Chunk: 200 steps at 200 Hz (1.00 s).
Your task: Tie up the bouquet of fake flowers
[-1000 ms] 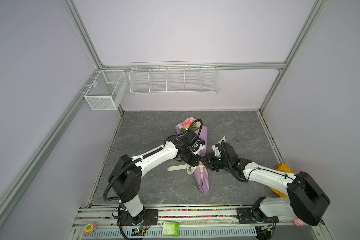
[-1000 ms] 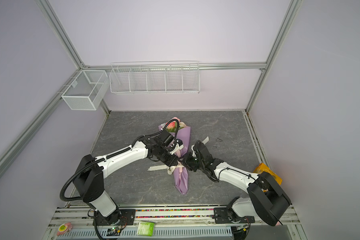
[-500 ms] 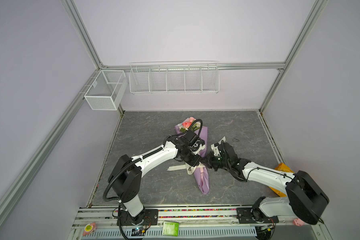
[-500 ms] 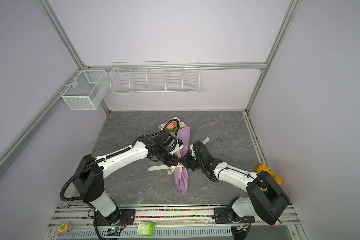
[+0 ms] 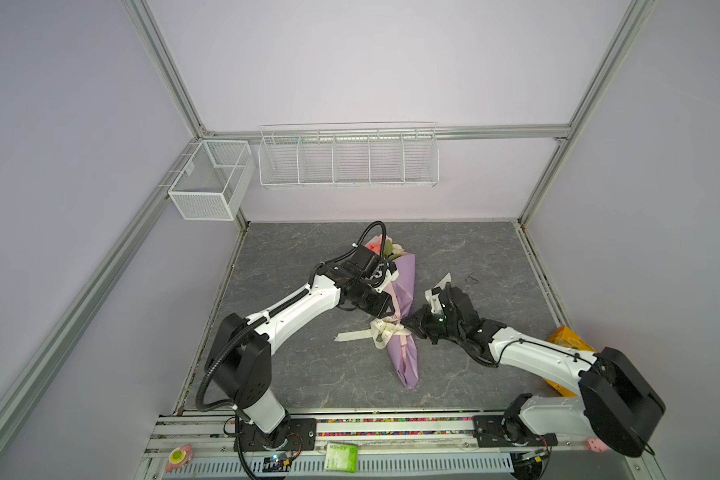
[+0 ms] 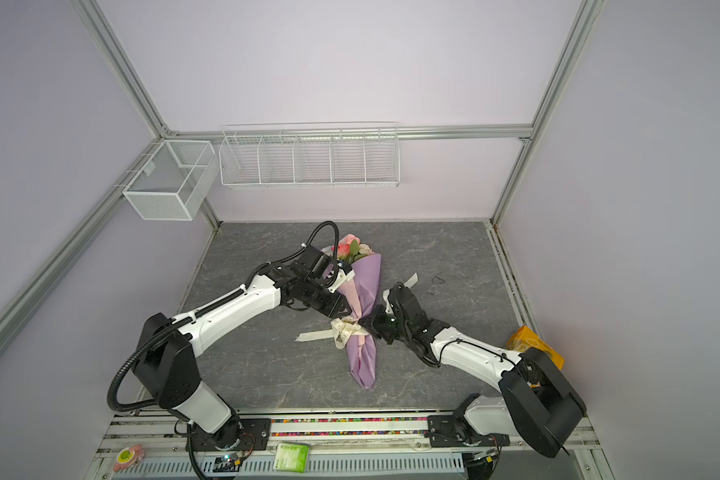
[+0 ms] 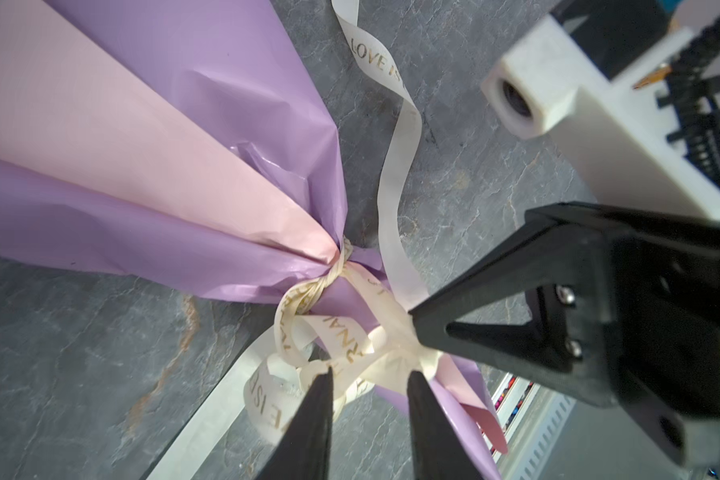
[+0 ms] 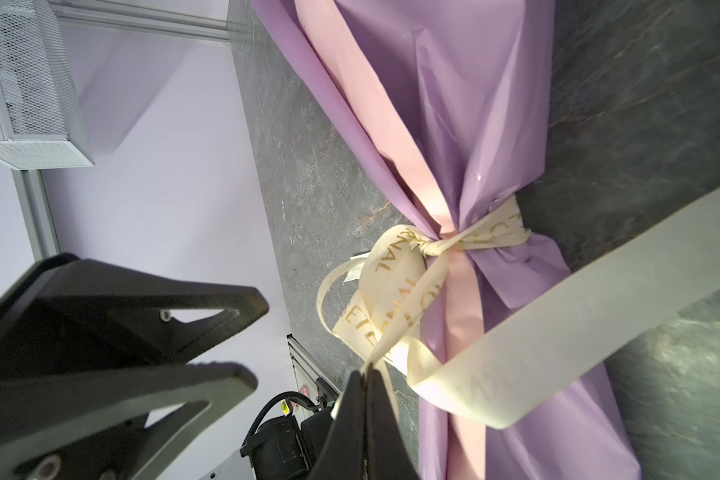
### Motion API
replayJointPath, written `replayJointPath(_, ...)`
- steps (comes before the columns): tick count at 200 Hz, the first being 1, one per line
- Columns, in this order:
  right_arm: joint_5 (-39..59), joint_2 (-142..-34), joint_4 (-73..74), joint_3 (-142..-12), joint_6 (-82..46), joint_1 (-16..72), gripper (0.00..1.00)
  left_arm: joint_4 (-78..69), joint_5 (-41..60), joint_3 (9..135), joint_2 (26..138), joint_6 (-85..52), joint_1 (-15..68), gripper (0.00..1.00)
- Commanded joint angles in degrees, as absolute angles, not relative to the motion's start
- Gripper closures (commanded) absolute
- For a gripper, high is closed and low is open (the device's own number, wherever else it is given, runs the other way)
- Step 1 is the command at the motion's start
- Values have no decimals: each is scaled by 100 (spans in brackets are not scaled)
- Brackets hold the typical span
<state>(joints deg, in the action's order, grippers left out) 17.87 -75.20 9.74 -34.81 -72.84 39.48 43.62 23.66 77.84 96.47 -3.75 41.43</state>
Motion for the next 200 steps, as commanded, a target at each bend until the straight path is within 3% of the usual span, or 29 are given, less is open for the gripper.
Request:
replayJointPath(1,1774,-7427,1008,-3410,-7307,3975,93,4751,2472,8148,10095,24,4175,73)
replayJointPath(100,1675,-7433,1168,-3401,-7361,3979,93,5276,2584,8305,10723,524,4429,84)
replayJointPath(200,1564,-7579,1363,-3389,-7486,3955,93,5454,2986,8577,11053,887,4630,66)
